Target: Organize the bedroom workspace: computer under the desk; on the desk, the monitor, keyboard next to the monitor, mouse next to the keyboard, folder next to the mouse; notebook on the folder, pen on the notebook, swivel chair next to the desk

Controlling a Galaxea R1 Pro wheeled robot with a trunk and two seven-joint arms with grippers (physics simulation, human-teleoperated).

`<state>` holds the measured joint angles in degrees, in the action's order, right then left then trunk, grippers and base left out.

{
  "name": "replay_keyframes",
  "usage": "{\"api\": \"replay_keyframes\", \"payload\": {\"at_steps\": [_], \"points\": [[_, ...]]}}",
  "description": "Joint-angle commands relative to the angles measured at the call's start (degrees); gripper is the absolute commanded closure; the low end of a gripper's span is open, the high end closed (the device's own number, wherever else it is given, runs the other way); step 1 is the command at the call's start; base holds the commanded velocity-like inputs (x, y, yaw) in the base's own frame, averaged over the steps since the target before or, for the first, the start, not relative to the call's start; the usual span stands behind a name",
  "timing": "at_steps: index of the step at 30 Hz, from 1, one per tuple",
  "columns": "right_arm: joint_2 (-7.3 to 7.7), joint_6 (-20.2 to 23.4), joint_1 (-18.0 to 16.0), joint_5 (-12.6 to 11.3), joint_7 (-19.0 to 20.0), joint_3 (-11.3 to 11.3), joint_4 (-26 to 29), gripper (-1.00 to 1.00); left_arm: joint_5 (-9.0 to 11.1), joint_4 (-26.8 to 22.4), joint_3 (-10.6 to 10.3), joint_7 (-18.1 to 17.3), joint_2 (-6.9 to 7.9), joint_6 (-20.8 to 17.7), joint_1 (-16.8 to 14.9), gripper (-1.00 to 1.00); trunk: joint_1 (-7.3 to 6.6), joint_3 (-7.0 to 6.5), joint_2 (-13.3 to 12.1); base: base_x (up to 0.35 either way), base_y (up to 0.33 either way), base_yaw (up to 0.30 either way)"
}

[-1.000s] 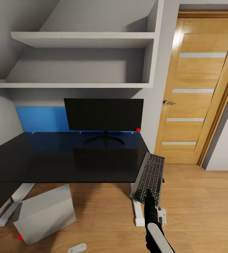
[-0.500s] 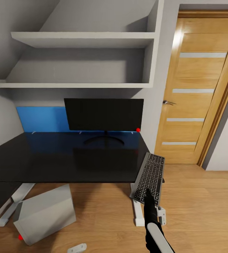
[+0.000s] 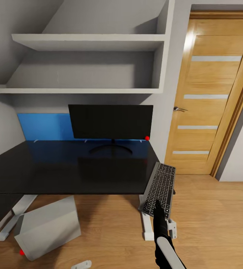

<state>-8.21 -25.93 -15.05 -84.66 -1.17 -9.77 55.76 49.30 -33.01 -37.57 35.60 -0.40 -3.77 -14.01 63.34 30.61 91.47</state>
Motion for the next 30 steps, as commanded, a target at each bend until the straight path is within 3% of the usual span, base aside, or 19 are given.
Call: {"api": "replay_keyframes", "payload": {"at_steps": [1, 30], "points": [[0.03, -0.35, -0.04, -0.33, -0.13, -0.16, 0.05, -1.0, 0.08, -0.08, -0.3, 0.44, 0.05, -0.27, -0.06, -1.0, 0.0, 0.06, 0.03, 0.0, 0.0, 0.0], [-0.05, -0.54, -0.06, -0.24, -0.06, -0.23, 0.05, -1.0, 0.1, 0.01, -0.31, 0.44, 0.05, -0.27, -0.06, -1.0, 0.0, 0.06, 0.03, 0.0, 0.0, 0.0]]}}
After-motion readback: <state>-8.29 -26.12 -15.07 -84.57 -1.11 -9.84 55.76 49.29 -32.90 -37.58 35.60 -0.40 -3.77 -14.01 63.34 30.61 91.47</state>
